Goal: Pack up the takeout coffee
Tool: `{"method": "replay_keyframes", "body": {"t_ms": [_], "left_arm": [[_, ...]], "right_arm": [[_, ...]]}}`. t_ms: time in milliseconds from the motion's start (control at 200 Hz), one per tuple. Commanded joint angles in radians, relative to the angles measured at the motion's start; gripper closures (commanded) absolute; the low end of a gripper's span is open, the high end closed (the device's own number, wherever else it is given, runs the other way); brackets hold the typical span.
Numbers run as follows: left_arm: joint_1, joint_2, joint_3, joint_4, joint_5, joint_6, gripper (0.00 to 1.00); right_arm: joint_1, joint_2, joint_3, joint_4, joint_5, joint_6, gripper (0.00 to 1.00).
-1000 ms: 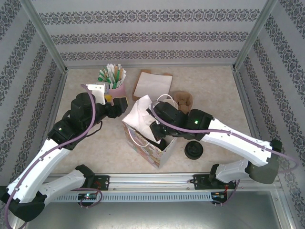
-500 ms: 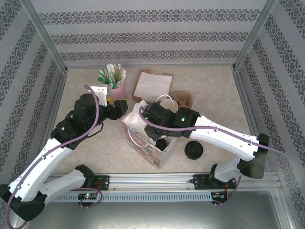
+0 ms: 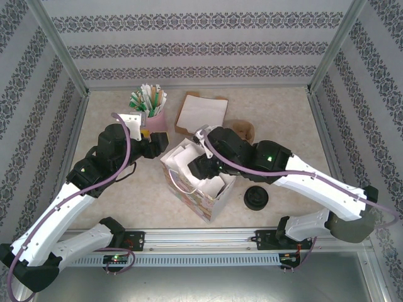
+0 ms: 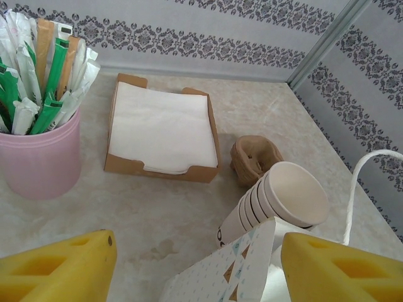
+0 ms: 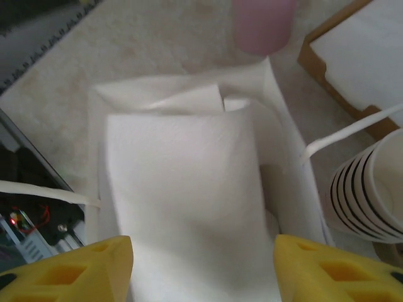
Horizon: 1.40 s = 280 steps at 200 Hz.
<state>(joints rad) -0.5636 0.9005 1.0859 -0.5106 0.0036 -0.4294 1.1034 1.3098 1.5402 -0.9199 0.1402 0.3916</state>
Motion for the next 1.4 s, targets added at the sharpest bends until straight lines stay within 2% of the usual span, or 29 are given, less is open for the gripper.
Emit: {"method": "replay_keyframes", "body": {"t_ms": [0, 95, 390, 620, 694, 864, 954, 1154, 1394], "left_arm": [[-0.010, -0.017, -0.013, -0.014, 0.010, -0.006, 0.30], [-0.011, -0.020, -0.013, -0.015, 0.012, -0.008, 0.30], [-0.011, -0.021, -0.012, -0.028, 0.006, -0.007, 0.32], [-0.010, -0.021, -0.013, -0.029, 0.005, -0.006, 0.34], [-0.011, -0.021, -0.012, -0.030, 0.003, -0.007, 0.35], [-0.010, -0.020, -0.014, -0.031, 0.000, -0.004, 0.38], [-0.010, -0.018, -0.016, -0.030, -0.003, -0.003, 0.39], [-0.010, -0.018, -0.025, -0.019, -0.005, -0.005, 0.40], [-0.009, -0.017, -0.032, -0.016, -0.007, -0.010, 0.40]], "right_arm": [[-0.003, -0.021, 0.032, 0.051, 0.070, 0.000, 0.38], [-0.026, -0.012, 0.037, 0.071, 0.092, -0.004, 0.37], [-0.036, 0.092, 0.070, 0.090, -0.056, -0.030, 0.38], [-0.037, 0.153, 0.076, 0.081, -0.071, -0.033, 0.38], [-0.037, 0.169, 0.074, 0.062, -0.047, -0.030, 0.45], [-0.043, 0.165, 0.022, 0.050, -0.014, -0.020, 0.79], [-0.051, 0.166, -0.010, 0.048, -0.018, -0.010, 0.90], [-0.054, 0.206, -0.040, 0.050, -0.032, -0.005, 0.94], [-0.057, 0.282, -0.034, 0.076, -0.045, -0.017, 0.93]]}}
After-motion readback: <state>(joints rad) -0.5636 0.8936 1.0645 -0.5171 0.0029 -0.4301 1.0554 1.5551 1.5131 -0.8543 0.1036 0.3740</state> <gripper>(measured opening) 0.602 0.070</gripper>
